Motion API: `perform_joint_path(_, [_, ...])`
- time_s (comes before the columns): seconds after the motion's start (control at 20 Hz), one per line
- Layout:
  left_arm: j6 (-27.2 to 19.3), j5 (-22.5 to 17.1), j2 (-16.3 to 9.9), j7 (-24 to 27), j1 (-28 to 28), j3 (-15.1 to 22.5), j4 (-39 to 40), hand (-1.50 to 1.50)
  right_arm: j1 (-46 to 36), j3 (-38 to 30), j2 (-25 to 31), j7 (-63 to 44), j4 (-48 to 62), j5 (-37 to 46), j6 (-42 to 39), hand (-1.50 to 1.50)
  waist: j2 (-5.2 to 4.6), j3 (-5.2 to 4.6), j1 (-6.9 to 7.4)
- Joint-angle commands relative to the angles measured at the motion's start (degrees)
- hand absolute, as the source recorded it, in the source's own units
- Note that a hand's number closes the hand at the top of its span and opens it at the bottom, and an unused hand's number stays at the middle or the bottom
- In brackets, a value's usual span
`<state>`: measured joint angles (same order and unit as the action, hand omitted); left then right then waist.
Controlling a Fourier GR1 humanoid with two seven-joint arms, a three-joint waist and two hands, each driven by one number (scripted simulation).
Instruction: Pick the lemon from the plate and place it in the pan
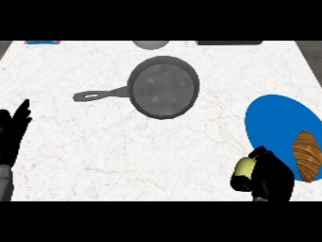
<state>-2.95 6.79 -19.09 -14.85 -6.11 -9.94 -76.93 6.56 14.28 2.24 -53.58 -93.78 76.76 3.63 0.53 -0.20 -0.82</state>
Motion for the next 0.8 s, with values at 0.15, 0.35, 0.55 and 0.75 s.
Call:
perform_joint_path(0.15, [0.31, 0.05, -0.03, 0.62, 0.23, -0.11, 1.07, 0.00, 0.16, 21.43, -2.18, -21.99, -12.60, 16.23, 1.40, 1.50, 0.44, -0.12, 0.14])
perform_joint_path(0.35, [-0.04, 1.08, 0.37, 0.04, -1.74, 0.82, 2.16, 0.00, -7.07, 29.23, -2.20, -27.66, -18.55, 22.47, -4.27, 1.50, -0.08, -0.01, 0.36])
perform_joint_path(0.55, [0.24, 0.81, 0.36, 0.44, 0.12, 0.73, -0.20, 0.00, -12.72, 31.74, -2.20, -31.50, -16.72, 22.57, -5.43, 1.50, -0.37, 0.12, 1.71])
perform_joint_path(0.75, [0.32, 0.80, 0.31, -1.27, -3.97, 0.95, 0.63, 0.00, -22.03, 25.71, -2.20, -31.59, -11.85, 17.53, -4.30, 1.50, -0.90, 0.16, 2.35])
